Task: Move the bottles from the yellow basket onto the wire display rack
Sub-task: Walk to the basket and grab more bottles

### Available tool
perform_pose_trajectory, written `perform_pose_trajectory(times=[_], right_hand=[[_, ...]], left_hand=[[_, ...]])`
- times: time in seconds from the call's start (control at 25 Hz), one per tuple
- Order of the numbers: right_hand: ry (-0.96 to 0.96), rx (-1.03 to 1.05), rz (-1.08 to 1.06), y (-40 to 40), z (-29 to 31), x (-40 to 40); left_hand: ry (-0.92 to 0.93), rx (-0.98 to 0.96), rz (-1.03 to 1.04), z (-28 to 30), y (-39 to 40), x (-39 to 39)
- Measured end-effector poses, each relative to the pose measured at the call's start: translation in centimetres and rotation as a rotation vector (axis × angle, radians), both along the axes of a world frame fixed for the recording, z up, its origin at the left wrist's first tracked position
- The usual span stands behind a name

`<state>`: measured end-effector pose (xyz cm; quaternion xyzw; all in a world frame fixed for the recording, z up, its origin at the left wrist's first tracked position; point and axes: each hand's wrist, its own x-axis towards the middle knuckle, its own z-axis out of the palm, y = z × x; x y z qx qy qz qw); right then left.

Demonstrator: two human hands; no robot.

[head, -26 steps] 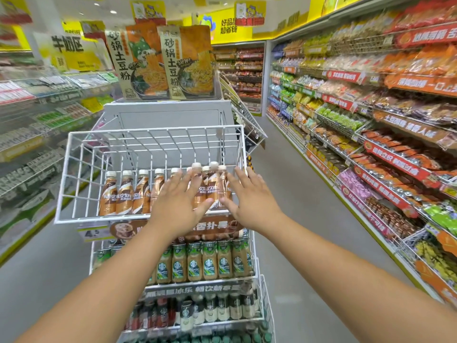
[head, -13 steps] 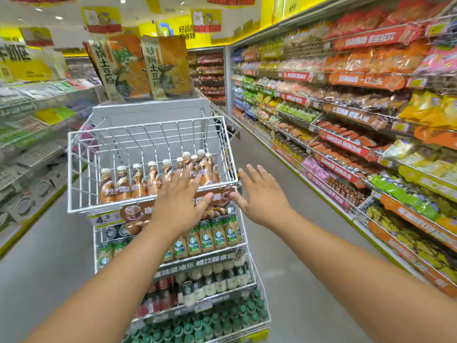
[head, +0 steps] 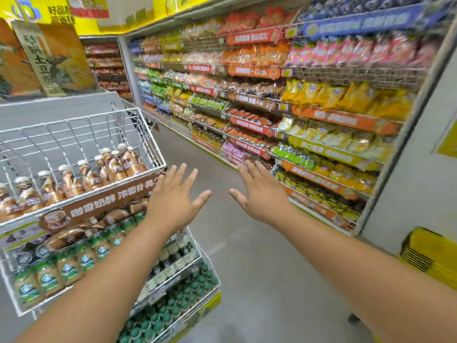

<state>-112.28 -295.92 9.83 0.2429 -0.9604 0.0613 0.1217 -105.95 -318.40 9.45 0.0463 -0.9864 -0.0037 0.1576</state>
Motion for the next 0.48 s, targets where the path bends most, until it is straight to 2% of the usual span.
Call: perform_pose_trajectory(times=[0.36,0.48], right_hand=[[0.063,-0.021,-0.316,18.5,0.1,3.5],[0.027,-0.016,-0.408,25.5,-1.1,4.5]], left_hand=[[0.041,-0.008,-0.355,0.2,18.0,-4.1],[0.034,0.015,-0.442,-0.5,25.5,-4.6]])
